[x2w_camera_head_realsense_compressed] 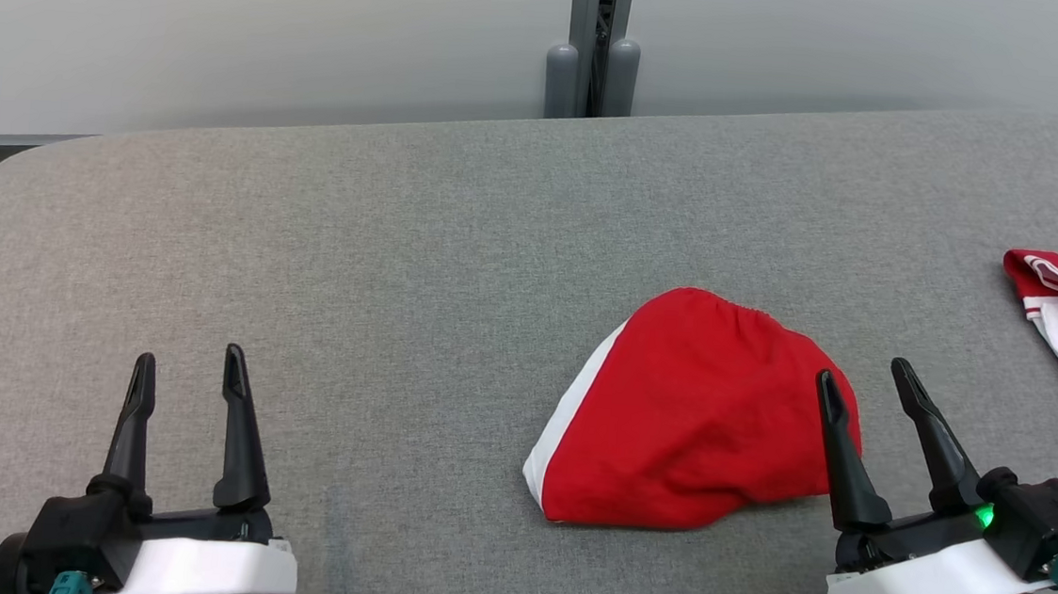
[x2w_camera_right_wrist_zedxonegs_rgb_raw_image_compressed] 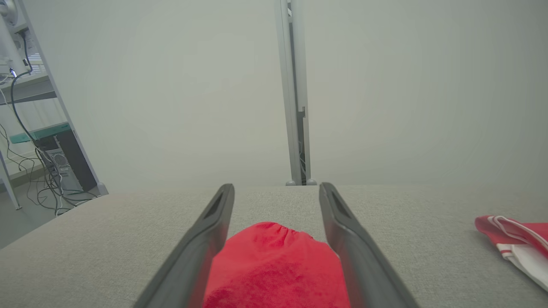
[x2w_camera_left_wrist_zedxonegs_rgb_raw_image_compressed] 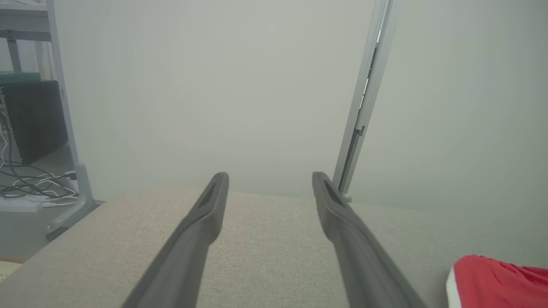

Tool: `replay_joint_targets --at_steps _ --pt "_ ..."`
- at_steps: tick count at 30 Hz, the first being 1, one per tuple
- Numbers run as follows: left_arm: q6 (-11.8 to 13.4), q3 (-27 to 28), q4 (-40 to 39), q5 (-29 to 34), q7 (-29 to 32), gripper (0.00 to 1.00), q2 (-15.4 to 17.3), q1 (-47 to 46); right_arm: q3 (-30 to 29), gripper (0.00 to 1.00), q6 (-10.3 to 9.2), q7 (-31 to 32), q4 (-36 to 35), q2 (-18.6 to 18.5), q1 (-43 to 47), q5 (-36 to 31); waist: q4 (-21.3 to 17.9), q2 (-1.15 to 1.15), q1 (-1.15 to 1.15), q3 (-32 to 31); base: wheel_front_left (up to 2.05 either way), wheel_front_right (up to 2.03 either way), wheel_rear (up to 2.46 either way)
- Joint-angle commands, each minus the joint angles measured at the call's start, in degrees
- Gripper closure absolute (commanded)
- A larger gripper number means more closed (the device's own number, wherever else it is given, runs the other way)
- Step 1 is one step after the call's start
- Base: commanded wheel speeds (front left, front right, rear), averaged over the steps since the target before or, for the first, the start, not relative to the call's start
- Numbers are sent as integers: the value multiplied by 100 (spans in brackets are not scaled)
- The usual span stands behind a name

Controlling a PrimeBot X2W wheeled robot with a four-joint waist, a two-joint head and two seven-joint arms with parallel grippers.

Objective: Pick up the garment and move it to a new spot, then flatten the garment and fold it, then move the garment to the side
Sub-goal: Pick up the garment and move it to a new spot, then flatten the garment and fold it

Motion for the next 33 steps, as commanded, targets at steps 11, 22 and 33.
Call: replay_joint_targets --at_steps 11,22,33 --pt "-370 -67 204 135 -21 0 15 90 -85 0 0 -70 55 -45 -69 19 -140 0 0 76 0 0 0" --pt "-692 -466 543 -125 -14 0 11 -83 -76 0 0 -69 25 -34 -93 2 -146 0 0 109 0 0 0" --pt "-1860 -1928 2341 -411 -14 0 17 -816 -11 0 0 -64 10 -51 -187 33 -261 0 0 356 0 0 0"
